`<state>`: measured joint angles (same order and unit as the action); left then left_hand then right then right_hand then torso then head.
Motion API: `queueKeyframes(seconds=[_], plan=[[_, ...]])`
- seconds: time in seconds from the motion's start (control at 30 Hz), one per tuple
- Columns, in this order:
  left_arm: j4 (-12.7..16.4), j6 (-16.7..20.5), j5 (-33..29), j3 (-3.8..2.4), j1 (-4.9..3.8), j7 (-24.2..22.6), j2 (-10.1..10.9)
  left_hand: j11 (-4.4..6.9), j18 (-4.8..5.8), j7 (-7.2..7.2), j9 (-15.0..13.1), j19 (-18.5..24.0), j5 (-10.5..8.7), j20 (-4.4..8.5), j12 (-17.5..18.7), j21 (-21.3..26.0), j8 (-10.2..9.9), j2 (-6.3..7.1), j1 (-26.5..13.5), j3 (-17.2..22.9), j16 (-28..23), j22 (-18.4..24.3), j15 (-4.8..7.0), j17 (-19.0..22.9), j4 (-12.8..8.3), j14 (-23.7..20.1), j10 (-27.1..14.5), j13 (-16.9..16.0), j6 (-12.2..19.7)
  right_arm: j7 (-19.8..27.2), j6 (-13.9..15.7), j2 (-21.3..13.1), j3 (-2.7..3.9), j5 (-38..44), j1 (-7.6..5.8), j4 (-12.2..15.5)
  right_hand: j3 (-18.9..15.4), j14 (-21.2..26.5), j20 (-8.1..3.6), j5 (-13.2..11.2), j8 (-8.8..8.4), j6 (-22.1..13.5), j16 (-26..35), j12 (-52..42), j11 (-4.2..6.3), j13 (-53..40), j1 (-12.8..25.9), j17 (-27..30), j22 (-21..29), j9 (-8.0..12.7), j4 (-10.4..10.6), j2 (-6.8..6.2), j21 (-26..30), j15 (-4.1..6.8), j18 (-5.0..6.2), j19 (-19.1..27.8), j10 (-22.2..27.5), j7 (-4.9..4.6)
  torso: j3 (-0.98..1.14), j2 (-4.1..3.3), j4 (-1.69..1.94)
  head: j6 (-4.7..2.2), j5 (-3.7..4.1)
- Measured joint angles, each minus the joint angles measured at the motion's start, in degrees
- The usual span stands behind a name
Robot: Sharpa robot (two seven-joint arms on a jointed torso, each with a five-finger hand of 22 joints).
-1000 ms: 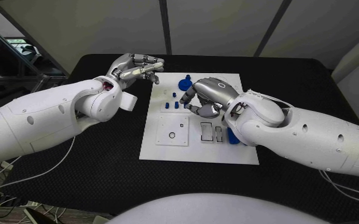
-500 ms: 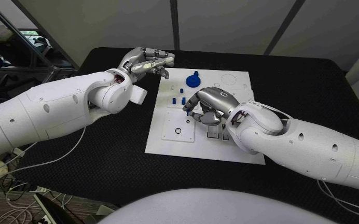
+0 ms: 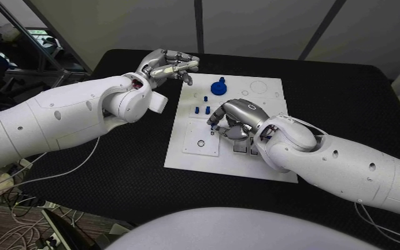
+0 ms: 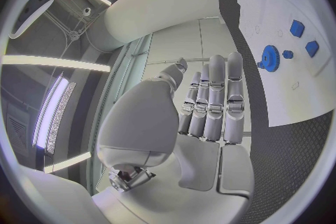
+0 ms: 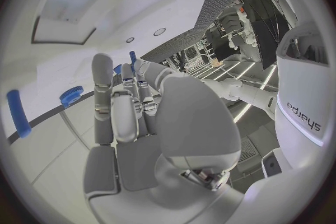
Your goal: Assemble the parts on the task board
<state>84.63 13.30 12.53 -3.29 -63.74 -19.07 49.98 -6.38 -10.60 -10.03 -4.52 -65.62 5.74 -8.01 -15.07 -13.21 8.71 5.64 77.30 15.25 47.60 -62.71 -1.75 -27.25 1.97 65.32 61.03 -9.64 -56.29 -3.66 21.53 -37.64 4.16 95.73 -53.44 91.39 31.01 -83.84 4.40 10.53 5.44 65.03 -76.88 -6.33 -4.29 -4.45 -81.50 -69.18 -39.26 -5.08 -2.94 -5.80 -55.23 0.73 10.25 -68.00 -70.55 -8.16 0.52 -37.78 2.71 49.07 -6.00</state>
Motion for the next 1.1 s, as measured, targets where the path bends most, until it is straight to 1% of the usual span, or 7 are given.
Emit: queueKeyframes(seconds=[0.23, 0.27, 0.33, 0.4, 0.67, 0.97, 1.1], plan=[[0.05, -0.08, 0.00, 0.00, -0.03, 0.02, -0.02, 0.00, 0.00, 0.00, 0.00, 0.00, 0.00, 0.00, 0.00, 0.00, 0.00, 0.00, 0.00, 0.00, 0.00, 0.00, 0.00, -0.01, 0.00, 0.00, 0.00, 0.00, 0.00, 0.03, -0.74, 0.14, -0.14, 0.03, 0.03, -0.36, 0.00, 0.00, 0.00, 0.00, -0.01, 0.00, 0.00, 0.00, 0.00, 0.00, 0.00, -0.05, 0.00, -0.05, 0.00, 0.00, 0.00, 0.00, 0.00, 0.00, 0.00, 0.00, -0.02, 0.00, -0.01, 0.32, -0.25], [0.05, -0.09, 0.00, 0.00, -0.04, 0.03, -0.02, 0.00, 0.00, 0.00, 0.00, 0.00, 0.00, 0.00, 0.00, 0.00, 0.00, 0.00, 0.00, 0.00, 0.00, 0.00, 0.00, -0.01, 0.00, 0.00, 0.00, 0.00, 0.00, 0.03, -0.86, 0.15, -0.30, 0.04, 0.03, -0.36, 0.00, 0.00, 0.00, 0.00, -0.01, 0.00, 0.00, 0.00, 0.00, 0.01, 0.00, -0.05, 0.01, -0.05, 0.01, 0.00, 0.00, 0.00, 0.00, 0.00, 0.00, 0.00, -0.02, 0.00, -0.01, 0.36, -0.30], [0.05, -0.10, -0.01, 0.00, -0.04, 0.03, -0.04, 0.00, 0.00, 0.00, 0.00, 0.00, 0.00, 0.00, 0.00, 0.00, 0.00, 0.00, 0.00, 0.00, 0.00, -0.01, 0.00, -0.01, 0.00, 0.00, 0.00, 0.00, 0.00, 0.02, -1.17, 0.12, -0.92, 0.07, 0.03, -0.36, -0.01, 0.00, 0.00, 0.00, -0.01, 0.00, 0.00, 0.00, 0.00, 0.01, 0.00, -0.05, 0.01, -0.05, 0.00, 0.00, 0.00, 0.00, 0.00, 0.00, 0.00, 0.00, -0.02, 0.00, -0.01, 0.48, -0.35], [0.05, -0.11, -0.01, 0.00, -0.05, 0.03, -0.09, 0.00, 0.00, 0.00, 0.00, 0.00, 0.00, 0.00, 0.00, 0.00, 0.00, 0.00, 0.00, 0.00, 0.00, 0.00, 0.00, -0.01, 0.00, 0.00, 0.00, 0.00, 0.00, -0.01, -1.43, 0.03, -1.19, 0.10, 0.06, -0.33, -0.01, 0.00, 0.00, -0.01, -0.02, -0.03, 0.00, 0.01, 0.00, 0.02, 0.00, -0.05, 0.01, -0.04, 0.01, 0.00, 0.00, 0.00, 0.00, 0.00, 0.00, 0.02, -0.02, 0.00, -0.01, 0.64, -0.45], [0.09, -0.16, -0.01, -0.01, -0.09, 0.03, -0.11, 0.00, 0.00, 0.00, -0.01, 0.00, 0.00, 0.00, 0.00, 0.00, 0.00, 0.00, 0.00, 0.01, 0.00, -0.01, 0.00, -0.01, 0.00, 0.00, 0.00, 0.01, 0.00, -0.07, -1.88, 0.06, -1.37, 0.34, -0.12, -0.28, -0.17, 0.00, 0.00, -0.01, -0.16, -0.10, 0.01, 0.02, 0.00, 0.04, 0.00, -0.04, 0.01, -0.02, -0.15, 0.00, 0.00, 0.00, 0.00, 0.00, 0.00, 0.10, 0.01, 0.00, -0.01, 0.92, -0.60], [0.11, -0.18, -0.02, -0.01, -0.11, 0.03, -0.12, 0.00, 0.00, 0.00, -0.01, 0.00, 0.00, 0.00, 0.00, 0.00, 0.00, 0.00, 0.00, 0.01, 0.00, -0.01, 0.00, -0.01, 0.00, 0.00, 0.00, 0.01, 0.00, -0.22, -2.03, 0.26, -1.42, 0.87, -0.16, -0.42, -0.17, 0.00, 0.00, -0.01, -0.34, 0.03, 0.01, 0.02, 0.01, 0.02, 0.00, -0.03, 0.02, -0.04, -0.14, 0.00, 0.00, 0.00, -0.01, 0.00, 0.00, -0.03, 0.02, 0.00, -0.01, 0.93, -0.71], [0.11, -0.19, -0.02, -0.01, -0.12, 0.03, -0.12, 0.00, 0.00, 0.00, -0.01, 0.00, 0.00, 0.00, 0.00, 0.00, 0.00, 0.00, 0.00, 0.01, 0.00, -0.01, 0.00, -0.02, 0.00, 0.00, 0.00, 0.01, 0.00, -0.52, -1.87, 0.39, -1.42, 1.28, -0.17, -0.54, -0.17, 0.00, 0.00, -0.03, -0.36, 0.03, 0.01, 0.03, 0.21, 0.00, 0.00, -0.03, 0.02, -0.06, -0.14, 0.00, 0.00, 0.00, 0.00, 0.00, -0.20, -0.04, 0.02, 0.00, -0.01, 0.93, -0.76]])
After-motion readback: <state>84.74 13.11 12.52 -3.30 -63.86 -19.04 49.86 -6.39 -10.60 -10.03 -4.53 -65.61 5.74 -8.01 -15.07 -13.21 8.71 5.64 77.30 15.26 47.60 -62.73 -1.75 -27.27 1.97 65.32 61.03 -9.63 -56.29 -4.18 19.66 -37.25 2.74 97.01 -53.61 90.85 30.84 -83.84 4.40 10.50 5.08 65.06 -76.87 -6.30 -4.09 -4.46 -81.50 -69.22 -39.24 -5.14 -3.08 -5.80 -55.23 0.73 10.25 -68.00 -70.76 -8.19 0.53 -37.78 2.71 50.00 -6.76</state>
